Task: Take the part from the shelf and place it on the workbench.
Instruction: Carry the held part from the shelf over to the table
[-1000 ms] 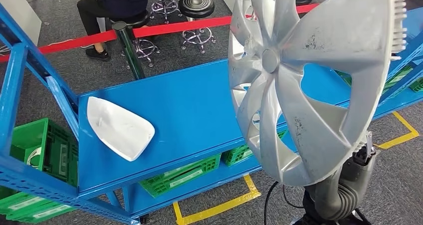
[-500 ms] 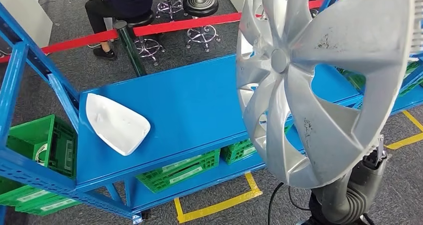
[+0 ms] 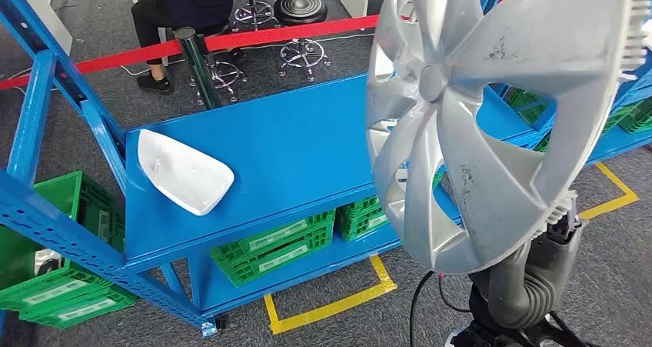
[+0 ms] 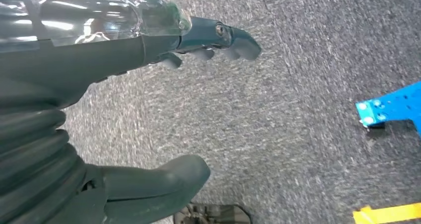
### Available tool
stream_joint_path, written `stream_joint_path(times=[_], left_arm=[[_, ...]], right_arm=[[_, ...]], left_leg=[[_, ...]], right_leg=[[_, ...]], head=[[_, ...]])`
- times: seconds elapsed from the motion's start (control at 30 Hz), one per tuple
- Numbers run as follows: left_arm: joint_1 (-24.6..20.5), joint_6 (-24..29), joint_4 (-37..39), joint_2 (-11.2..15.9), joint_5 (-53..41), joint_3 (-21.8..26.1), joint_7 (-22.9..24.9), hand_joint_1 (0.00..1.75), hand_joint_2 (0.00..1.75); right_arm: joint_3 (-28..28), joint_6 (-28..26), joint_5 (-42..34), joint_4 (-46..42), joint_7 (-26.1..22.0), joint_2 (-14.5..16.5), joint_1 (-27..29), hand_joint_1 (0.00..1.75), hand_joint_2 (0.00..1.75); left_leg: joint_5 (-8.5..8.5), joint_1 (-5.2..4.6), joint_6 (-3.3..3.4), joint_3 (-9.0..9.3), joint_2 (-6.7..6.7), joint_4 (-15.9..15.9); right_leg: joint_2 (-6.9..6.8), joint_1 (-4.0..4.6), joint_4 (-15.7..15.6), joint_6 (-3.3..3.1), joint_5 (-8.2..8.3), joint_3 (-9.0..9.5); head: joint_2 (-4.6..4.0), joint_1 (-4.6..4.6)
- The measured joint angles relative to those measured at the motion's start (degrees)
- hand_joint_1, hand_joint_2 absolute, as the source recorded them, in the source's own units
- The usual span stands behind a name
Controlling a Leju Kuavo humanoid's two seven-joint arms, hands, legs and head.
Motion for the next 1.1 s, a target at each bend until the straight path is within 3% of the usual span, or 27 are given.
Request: stream_joint_path(times=[0.1, 0.13, 0.17, 0.2, 0.23, 0.3, 0.37, 0.4, 0.47, 0.5, 0.53, 0.6, 0.63, 0.67, 0.7, 0.73, 0.77, 0.8, 0.87, 0.9, 0.97, 1.0, 1.03, 1.1], left_arm=[[-0.11, 0.00, 0.02, -0.11, -0.08, 0.02, 0.00, 0.00, 1.75], [-0.09, 0.00, 0.02, -0.12, -0.11, 0.03, 0.01, 0.00, 1.75], [-0.08, 0.00, 0.03, -0.13, -0.16, 0.04, 0.01, 0.00, 1.75], [-0.08, 0.00, 0.04, -0.15, -0.22, 0.06, 0.02, 0.00, 1.75], [-0.07, 0.00, 0.04, -0.15, -0.29, 0.08, 0.02, 0.00, 1.75], [-0.07, 0.00, 0.05, -0.21, -0.48, 0.14, 0.00, 0.00, 1.75], [-0.08, 0.02, 0.05, -0.31, -0.65, 0.19, -0.04, 0.00, 1.75], [-0.07, 0.06, 0.05, -0.33, -0.72, 0.21, -0.06, 0.00, 1.75], [0.00, 0.13, 0.07, -0.27, -0.81, 0.26, -0.08, 0.00, 1.75], [0.03, 0.15, 0.09, -0.25, -0.84, 0.28, -0.08, 0.00, 1.75], [0.05, 0.15, 0.13, -0.23, -0.87, 0.30, -0.08, 0.00, 1.75], [0.02, 0.15, 0.19, -0.23, -0.95, 0.34, -0.09, 0.00, 1.75], [0.02, 0.15, 0.21, -0.21, -0.99, 0.36, -0.09, 0.00, 1.75], [0.02, 0.15, 0.22, -0.18, -1.08, 0.39, -0.07, 0.00, 1.75], [0.03, 0.13, 0.22, -0.16, -1.22, 0.45, -0.04, 0.00, 1.75], [0.02, 0.09, 0.23, -0.14, -1.41, 0.56, 0.00, 0.00, 1.75], [0.00, 0.04, 0.23, -0.13, -1.61, 0.70, 0.04, 0.00, 1.75], [-0.08, 0.00, 0.23, -0.13, -1.80, 0.89, 0.09, 0.00, 1.75], [-0.25, -0.05, 0.22, -0.11, -2.04, 1.20, 0.14, 0.00, 1.75], [-0.30, -0.08, 0.22, -0.11, -2.11, 1.30, 0.16, 0.00, 1.75], [-0.23, -0.13, 0.23, -0.14, -2.19, 1.39, 0.19, 0.00, 1.75], [-0.22, -0.16, 0.23, -0.17, -2.21, 1.46, 0.21, 0.00, 1.75], [-0.23, -0.18, 0.23, -0.19, -2.25, 1.54, 0.23, 0.00, 1.75], [-0.27, -0.24, 0.23, -0.19, -2.43, 1.68, 0.26, 0.00, 1.75]], right_arm=[[-0.03, 0.10, -0.05, 0.02, 0.02, -0.10, 0.01, 1.75, 1.75], [-0.04, 0.14, -0.07, 0.03, 0.03, -0.14, 0.01, 1.75, 1.75], [-0.04, 0.21, -0.08, 0.05, 0.05, -0.17, 0.01, 1.75, 1.75], [-0.03, 0.30, -0.08, 0.09, 0.08, -0.19, 0.00, 1.75, 1.75], [-0.03, 0.42, -0.08, 0.13, 0.10, -0.19, -0.01, 1.75, 1.75], [-0.02, 0.60, -0.08, 0.17, 0.14, -0.20, -0.11, 1.75, 1.75], [-0.02, 0.68, -0.09, 0.16, 0.14, -0.20, -0.26, 1.75, 1.75], [-0.02, 0.73, -0.10, 0.16, 0.14, -0.20, -0.31, 1.75, 1.75], [-0.02, 0.97, -0.41, 0.18, 0.13, -0.20, -0.34, 1.75, 1.75], [-0.02, 1.20, -0.78, 0.19, 0.13, -0.20, -0.35, 1.75, 1.75], [-0.02, 1.50, -1.25, 0.20, 0.13, -0.20, -0.35, 1.75, 1.75], [-0.02, 2.19, -2.35, 0.25, 0.11, -0.21, -0.30, 1.75, 1.75], [-0.03, 2.70, -3.19, 0.32, 0.11, -0.22, -0.28, 1.75, 1.75], [-0.04, 3.50, -4.46, 0.40, 0.09, -0.21, -0.25, 1.75, 1.75], [-0.05, 4.73, -6.30, 0.52, 0.07, -0.21, -0.25, 1.75, 1.75], [-0.11, 6.44, -8.69, 0.67, 0.04, -0.22, -0.25, 1.75, 1.75], [-0.23, 8.40, -11.28, 0.84, 0.03, -0.22, -0.25, 1.75, 1.75], [-0.42, 10.31, -13.66, 1.02, 0.03, -0.23, -0.23, 1.75, 1.75], [-0.87, 13.18, -16.79, 1.40, 0.04, -0.25, -0.25, 1.75, 1.75], [-1.03, 14.02, -17.51, 1.60, 0.03, -0.27, -0.26, 1.75, 1.75], [-1.29, 14.93, -18.15, 2.02, 0.02, -0.37, -0.27, 1.75, 1.75], [-1.42, 15.17, -18.38, 2.21, 0.02, -0.47, -0.24, 1.75, 1.75], [-1.54, 15.48, -18.65, 2.40, 0.02, -0.59, -0.22, 1.75, 1.75], [-1.69, 16.49, -19.63, 2.80, 0.03, -0.81, -0.18, 1.75, 1.75]], left_leg=[[1.91, -0.13, 0.85, -2.17, 0.13, -0.02], [2.53, -0.25, 0.92, -3.03, 0.14, 0.06], [3.13, -0.38, 0.95, -3.89, 0.15, 0.14], [3.68, -0.52, 0.94, -4.72, 0.15, 0.24], [4.19, -0.66, 0.90, -5.49, 0.14, 0.36], [5.02, -0.95, 0.70, -6.57, 0.14, 0.60], [5.91, -1.09, 0.19, -7.21, 0.28, 0.75], [6.39, -1.08, -0.16, -7.49, 0.42, 0.76], [6.84, -1.04, -0.84, -8.09, 0.62, 0.93], [5.84, -1.00, -1.17, -8.62, 0.62, 1.67], [3.77, -0.91, -1.50, -9.37, 0.51, 3.41], [-1.97, -0.45, -2.12, -11.18, 0.30, 9.62], [-4.09, -0.26, -2.38, -11.89, 0.22, 13.29], [-4.83, -0.13, -2.59, -12.08, 0.21, 15.97], [-4.30, -0.04, -2.75, -11.54, 0.21, 17.23], [-2.67, 0.04, -2.82, -9.99, 0.21, 16.38], [-0.93, 0.09, -2.82, -7.44, 0.22, 13.61], [-0.25, 0.06, -2.71, -4.36, 0.20, 9.54], [-1.07, -0.14, -2.13, 0.44, 0.11, 2.23], [-1.80, -0.31, -1.72, 1.32, 0.03, 0.42], [-1.32, -0.41, -0.68, 0.90, 0.01, -0.16], [-0.71, -0.36, -0.10, 0.44, 0.02, -0.23], [-0.03, -0.25, 0.45, -0.14, 0.07, -0.35], [1.37, -0.20, 1.04, -1.65, 0.09, -0.39]], right_leg=[[0.08, -0.14, 8.99, 0.52, -8.08, -2.45], [0.09, -0.15, 12.39, 0.58, -9.86, -2.93], [0.10, -0.13, 14.48, 0.55, -10.31, -2.79], [0.11, -0.10, 14.71, 0.40, -9.58, -1.84], [0.11, -0.03, 12.87, 0.11, -8.06, 0.05], [0.11, 0.35, 4.74, -0.87, -5.65, 5.97], [0.11, 0.76, -2.42, -1.71, -5.53, 10.47], [0.12, 0.95, -4.00, -1.96, -5.77, 11.22], [0.02, 0.90, -4.76, -2.36, -5.05, 10.66], [-0.07, 0.76, -5.02, -2.68, -4.44, 10.16], [-0.19, 0.62, -5.21, -2.97, -3.73, 9.50], [-0.30, 0.61, -5.10, -3.33, -2.54, 7.96], [-0.36, 0.66, -4.84, -3.31, -1.98, 7.03], [-0.40, 0.69, -4.50, -3.22, -1.45, 6.03], [-0.45, 0.69, -4.05, -3.10, -0.95, 4.93], [-0.48, 0.66, -3.52, -2.94, -0.51, 3.82], [-0.48, 0.62, -2.92, -2.74, -0.13, 2.75], [-0.47, 0.63, -2.31, -2.49, 0.20, 1.81], [-0.48, 0.66, -1.42, -1.85, 0.89, 0.65], [-0.50, 0.66, -1.29, -1.50, 1.31, 0.41], [-0.50, 0.49, -1.31, -0.80, 2.04, 0.15], [-0.42, 0.40, -0.91, -0.46, 1.38, -0.17], [-0.31, 0.32, 0.39, -0.16, -0.35, -0.66], [-0.16, 0.24, 6.14, 0.31, -6.20, -2.16]], head=[[0.00, 0.78], [0.00, 1.03], [0.00, 1.25], [0.00, 1.45], [0.00, 1.62], [0.00, 1.90], [0.00, 1.94], [0.00, 1.95], [0.00, 1.96], [0.00, 1.84], [0.00, 1.49], [0.00, 0.69], [0.00, 0.44], [0.00, 0.33], [0.00, 0.18], [0.00, 0.05], [0.00, -0.07], [0.00, -0.20], [0.00, -0.36], [0.00, -0.39], [0.00, -0.41], [0.00, -0.47], [0.00, -0.42], [0.00, -0.17]])
